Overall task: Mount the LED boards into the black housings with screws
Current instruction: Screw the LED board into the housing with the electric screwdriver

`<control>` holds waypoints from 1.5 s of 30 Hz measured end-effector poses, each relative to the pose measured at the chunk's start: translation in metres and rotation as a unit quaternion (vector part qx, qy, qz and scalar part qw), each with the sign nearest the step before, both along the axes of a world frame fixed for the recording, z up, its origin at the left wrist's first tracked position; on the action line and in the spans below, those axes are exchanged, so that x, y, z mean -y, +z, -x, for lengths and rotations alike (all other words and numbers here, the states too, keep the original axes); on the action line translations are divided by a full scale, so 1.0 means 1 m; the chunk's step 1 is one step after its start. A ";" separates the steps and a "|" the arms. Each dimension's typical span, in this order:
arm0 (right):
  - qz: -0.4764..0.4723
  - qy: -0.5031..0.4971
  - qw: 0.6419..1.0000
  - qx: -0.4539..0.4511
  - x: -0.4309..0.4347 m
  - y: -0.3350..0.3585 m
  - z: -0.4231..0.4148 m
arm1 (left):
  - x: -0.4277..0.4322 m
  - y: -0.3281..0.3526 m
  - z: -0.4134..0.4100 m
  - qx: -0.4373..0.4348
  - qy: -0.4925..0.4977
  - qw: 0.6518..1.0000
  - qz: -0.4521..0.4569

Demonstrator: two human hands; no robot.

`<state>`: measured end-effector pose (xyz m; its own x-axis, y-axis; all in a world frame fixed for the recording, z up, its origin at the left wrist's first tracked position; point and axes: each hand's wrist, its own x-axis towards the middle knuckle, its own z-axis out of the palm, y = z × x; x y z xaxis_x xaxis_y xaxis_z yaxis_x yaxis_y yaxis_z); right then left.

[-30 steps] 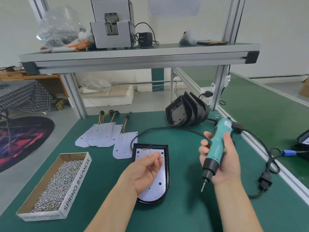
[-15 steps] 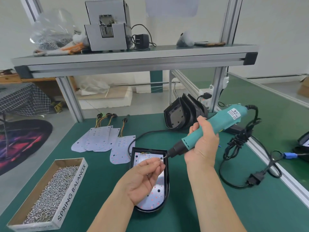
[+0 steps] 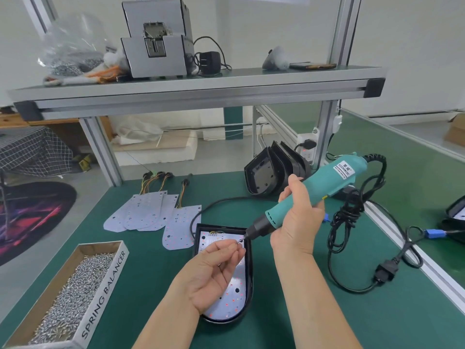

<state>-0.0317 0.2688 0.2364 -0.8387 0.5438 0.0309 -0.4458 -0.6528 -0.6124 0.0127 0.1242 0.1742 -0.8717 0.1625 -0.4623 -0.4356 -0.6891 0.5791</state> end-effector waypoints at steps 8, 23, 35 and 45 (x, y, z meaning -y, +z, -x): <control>-0.008 -0.006 1.000 0.000 -0.001 -0.003 -0.002 | -0.003 0.002 -0.001 0.006 0.024 1.000 -0.010; -0.074 -0.091 0.993 0.024 0.007 0.003 -0.005 | -0.018 -0.003 -0.003 -0.092 0.085 0.991 0.053; -0.038 -0.069 0.996 0.049 0.006 0.005 0.009 | -0.019 0.011 -0.003 -0.124 0.104 0.983 0.085; -0.045 -0.100 0.993 0.046 -0.010 0.008 0.018 | 0.000 0.030 0.006 -0.143 0.000 0.857 0.495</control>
